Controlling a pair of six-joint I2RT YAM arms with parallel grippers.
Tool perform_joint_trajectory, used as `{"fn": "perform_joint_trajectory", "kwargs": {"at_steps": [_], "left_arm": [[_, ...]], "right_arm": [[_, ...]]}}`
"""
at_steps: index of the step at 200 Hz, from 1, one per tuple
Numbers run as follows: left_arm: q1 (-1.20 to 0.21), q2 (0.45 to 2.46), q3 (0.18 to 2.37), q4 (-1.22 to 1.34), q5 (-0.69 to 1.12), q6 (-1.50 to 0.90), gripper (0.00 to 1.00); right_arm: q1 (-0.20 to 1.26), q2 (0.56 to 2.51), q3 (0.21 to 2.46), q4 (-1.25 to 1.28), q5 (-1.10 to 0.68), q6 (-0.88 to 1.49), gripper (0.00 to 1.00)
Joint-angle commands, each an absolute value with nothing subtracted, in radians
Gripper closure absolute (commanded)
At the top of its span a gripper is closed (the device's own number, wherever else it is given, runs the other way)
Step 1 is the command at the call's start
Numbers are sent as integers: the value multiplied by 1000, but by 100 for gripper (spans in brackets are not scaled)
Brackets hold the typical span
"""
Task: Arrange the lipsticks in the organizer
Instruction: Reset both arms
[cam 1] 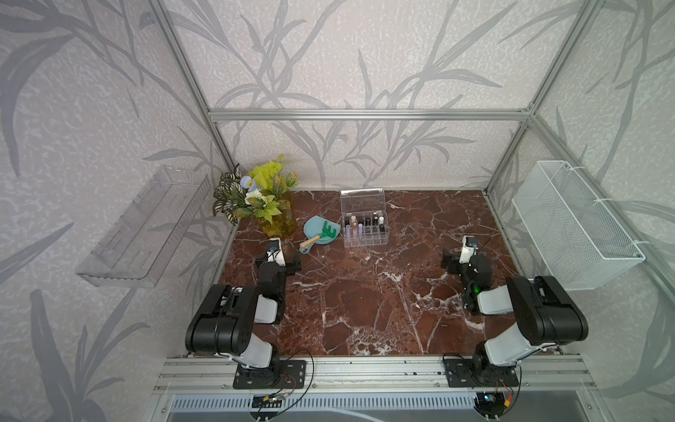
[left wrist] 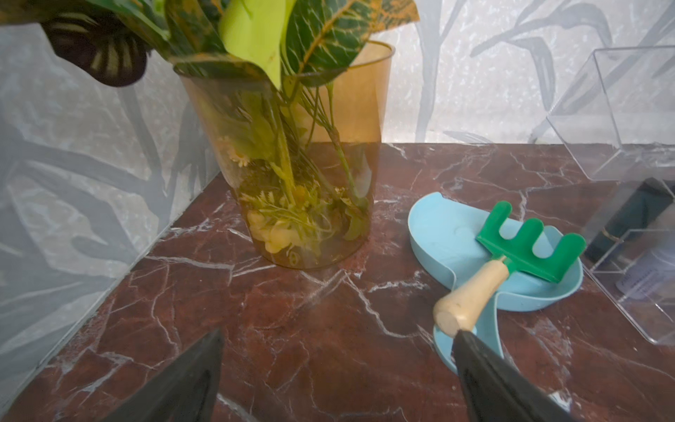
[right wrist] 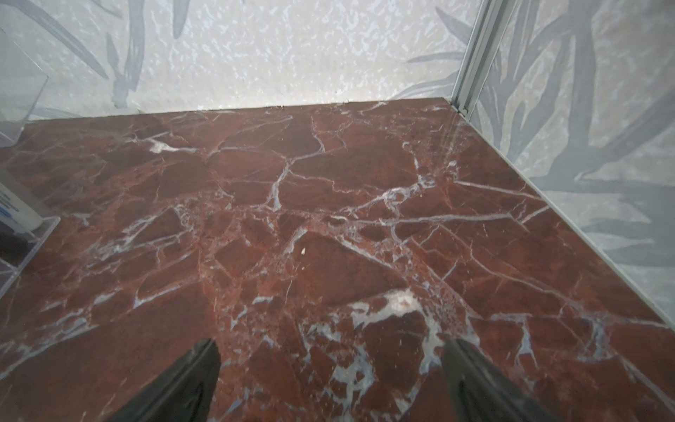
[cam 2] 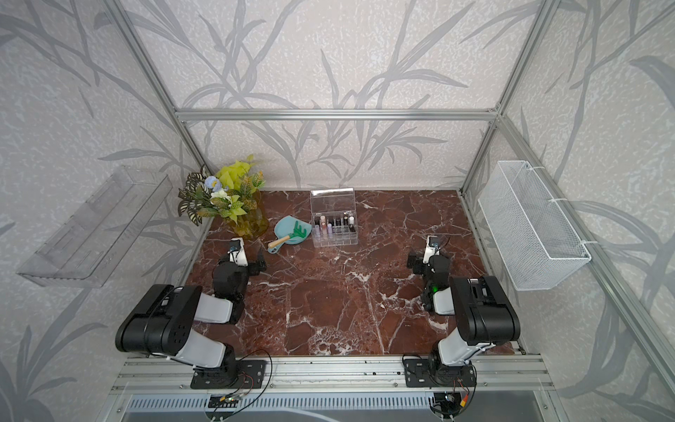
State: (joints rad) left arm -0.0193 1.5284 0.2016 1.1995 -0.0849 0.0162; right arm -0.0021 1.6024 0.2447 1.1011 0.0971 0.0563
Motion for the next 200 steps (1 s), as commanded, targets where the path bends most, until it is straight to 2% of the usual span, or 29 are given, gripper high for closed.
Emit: {"fn": "perform_joint_trajectory", "kwargs": {"at_steps": [1,89,140,200], "left_arm": [[-15,1527,236,1251,-60,19,0],[-15,1519,242,1223,-66,14,0],[-15,1519,243,1223,-65,15,0],[-15,1519,243,1224,-65,15,0]], "right_arm": [[-2,1603,251,1224,115,66,1],[-1,1583,324,1062,19,33,1],[0,1594,271,1176,-19,18,1],[-1,1580,342,1025,-15,18,1]]}}
